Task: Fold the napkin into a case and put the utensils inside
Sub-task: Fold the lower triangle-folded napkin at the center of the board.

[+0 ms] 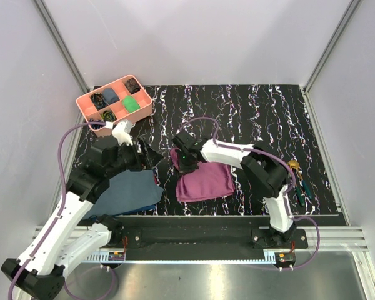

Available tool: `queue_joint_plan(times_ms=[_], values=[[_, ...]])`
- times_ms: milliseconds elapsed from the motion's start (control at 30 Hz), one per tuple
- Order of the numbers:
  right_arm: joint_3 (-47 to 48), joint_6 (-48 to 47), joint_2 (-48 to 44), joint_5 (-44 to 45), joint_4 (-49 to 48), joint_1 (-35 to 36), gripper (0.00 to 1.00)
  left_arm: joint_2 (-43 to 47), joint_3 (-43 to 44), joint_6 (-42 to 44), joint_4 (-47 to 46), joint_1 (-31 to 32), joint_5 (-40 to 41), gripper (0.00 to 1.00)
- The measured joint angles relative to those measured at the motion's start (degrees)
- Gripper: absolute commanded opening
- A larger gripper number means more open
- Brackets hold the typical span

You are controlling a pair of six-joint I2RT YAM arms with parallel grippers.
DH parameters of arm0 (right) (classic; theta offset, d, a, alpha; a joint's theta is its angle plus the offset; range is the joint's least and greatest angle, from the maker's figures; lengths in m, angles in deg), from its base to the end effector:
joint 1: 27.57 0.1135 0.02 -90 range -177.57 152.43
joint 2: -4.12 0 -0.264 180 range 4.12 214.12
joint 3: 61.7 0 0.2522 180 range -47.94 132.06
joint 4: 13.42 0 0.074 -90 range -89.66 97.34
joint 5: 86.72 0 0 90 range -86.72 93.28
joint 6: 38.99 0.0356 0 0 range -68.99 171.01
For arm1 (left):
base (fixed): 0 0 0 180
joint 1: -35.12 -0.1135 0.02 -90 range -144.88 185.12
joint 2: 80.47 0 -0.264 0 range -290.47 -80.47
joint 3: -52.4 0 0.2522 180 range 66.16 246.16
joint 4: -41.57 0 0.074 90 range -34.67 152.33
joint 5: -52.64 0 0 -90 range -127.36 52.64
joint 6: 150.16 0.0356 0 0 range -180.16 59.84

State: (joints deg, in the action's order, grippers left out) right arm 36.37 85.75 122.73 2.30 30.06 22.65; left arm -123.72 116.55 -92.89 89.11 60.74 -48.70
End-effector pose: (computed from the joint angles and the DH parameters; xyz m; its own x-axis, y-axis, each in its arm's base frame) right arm 0.2750 0.3313 0.1583 -0.9133 -0.2064 -0.3512 -0.3076 0.9147 0.2623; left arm 0.1418 -0.0758 0.3355 -0.6550 -0.2738 -0.7043 0.2714 0.7846 -0.5575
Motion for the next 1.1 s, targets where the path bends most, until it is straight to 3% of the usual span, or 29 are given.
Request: queue_joint_plan(times_ms=[267, 533, 767, 1100], values=[[-12.87, 4.17, -8.50, -12.15, -10.88, -4.55, 0.00, -4.22, -2.60, -1.90, -3.15, -1.18, -3.82, 0.76], [-25.70, 9.73, -15.43, -22.82, -25.00, -10.88, 0.00, -10.01, -5.75, -4.52, -8.63, -2.03, -6.58, 0.60], [-33.57, 13.33, -16.85, -30.60, -35.89, -15.56, 0.00, -18.88, -9.09, -7.02, -15.41, -2.01, -9.35, 0.53], [-41.88, 18.78, -17.51, -38.93, -49.18, -21.79, 0.00, -27.47, -11.02, -10.93, -25.27, -0.96, -10.19, 0.56]])
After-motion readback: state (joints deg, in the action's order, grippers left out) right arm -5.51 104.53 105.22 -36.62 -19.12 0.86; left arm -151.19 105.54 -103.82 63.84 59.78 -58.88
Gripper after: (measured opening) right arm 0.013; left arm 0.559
